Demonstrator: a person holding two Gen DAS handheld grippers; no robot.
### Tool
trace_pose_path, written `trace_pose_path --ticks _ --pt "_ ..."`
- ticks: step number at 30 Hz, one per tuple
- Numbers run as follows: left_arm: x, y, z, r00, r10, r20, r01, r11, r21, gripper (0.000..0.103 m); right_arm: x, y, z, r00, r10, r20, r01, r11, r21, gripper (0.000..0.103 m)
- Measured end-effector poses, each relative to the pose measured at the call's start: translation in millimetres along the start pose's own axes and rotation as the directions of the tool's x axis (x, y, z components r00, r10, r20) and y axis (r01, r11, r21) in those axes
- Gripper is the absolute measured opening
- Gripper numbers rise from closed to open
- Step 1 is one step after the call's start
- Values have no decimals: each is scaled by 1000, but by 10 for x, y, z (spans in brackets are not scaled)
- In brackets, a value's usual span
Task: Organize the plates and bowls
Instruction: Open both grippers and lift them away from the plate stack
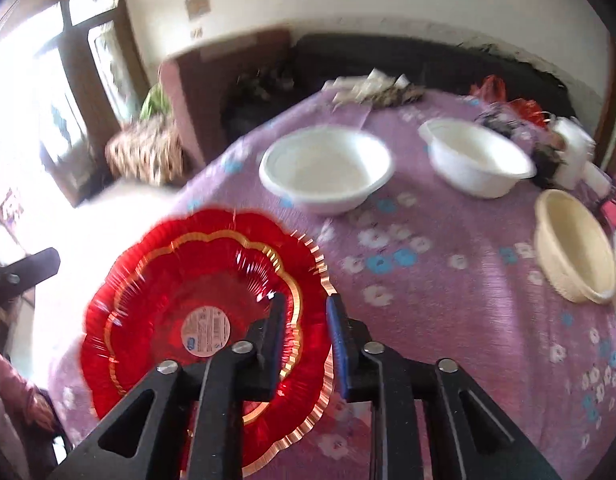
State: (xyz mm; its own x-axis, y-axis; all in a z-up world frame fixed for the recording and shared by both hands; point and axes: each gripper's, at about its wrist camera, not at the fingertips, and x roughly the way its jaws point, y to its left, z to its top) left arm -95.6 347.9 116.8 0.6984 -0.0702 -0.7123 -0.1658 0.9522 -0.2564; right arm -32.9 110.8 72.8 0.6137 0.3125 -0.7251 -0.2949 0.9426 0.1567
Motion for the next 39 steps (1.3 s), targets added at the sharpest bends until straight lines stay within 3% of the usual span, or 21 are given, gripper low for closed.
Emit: trace_pose_path --ticks 1,3,6,10,20,25,30,33,36,39 --pt "-37 -25 -7 1000 1 7 -1 1000 6 63 -124 -75 -30 1000 -1 31 0 1000 22 43" --pt "-130 -128 -28 1000 2 30 -3 1000 29 63 -374 -246 -122 995 -18 94 12 998 67 53" --pt "-297 -383 -110 996 -2 92 -5 998 67 70 -690 -493 -307 984 -98 147 86 992 88 53" --pt "-398 -751 -241 991 -24 131 11 995 99 73 -922 -805 -540 974 -168 150 157 984 88 53" --pt "-421 -1914 -602 988 -116 100 94 975 204 73 -1443 -1674 -889 962 -223 158 204 970 129 53" --pt "-536 -2229 -630 983 -137 120 103 962 251 73 -1614 -1990 -976 958 -220 182 186 964 189 53" --pt "-711 -2243 -395 976 -154 156 111 961 253 74 -1656 -2226 -974 958 -212 192 160 953 256 53" --pt "-792 -2103 -74 975 -163 148 130 968 215 82 -1663 -2286 -902 959 -201 198 143 951 273 53" --pt "-710 -1920 310 980 -161 119 141 977 160 85 -1665 -2263 -684 963 -171 207 113 957 266 53" --pt "-391 -1812 657 993 -96 61 85 982 171 86 -1620 -2106 -252 968 -92 232 32 968 248 54"
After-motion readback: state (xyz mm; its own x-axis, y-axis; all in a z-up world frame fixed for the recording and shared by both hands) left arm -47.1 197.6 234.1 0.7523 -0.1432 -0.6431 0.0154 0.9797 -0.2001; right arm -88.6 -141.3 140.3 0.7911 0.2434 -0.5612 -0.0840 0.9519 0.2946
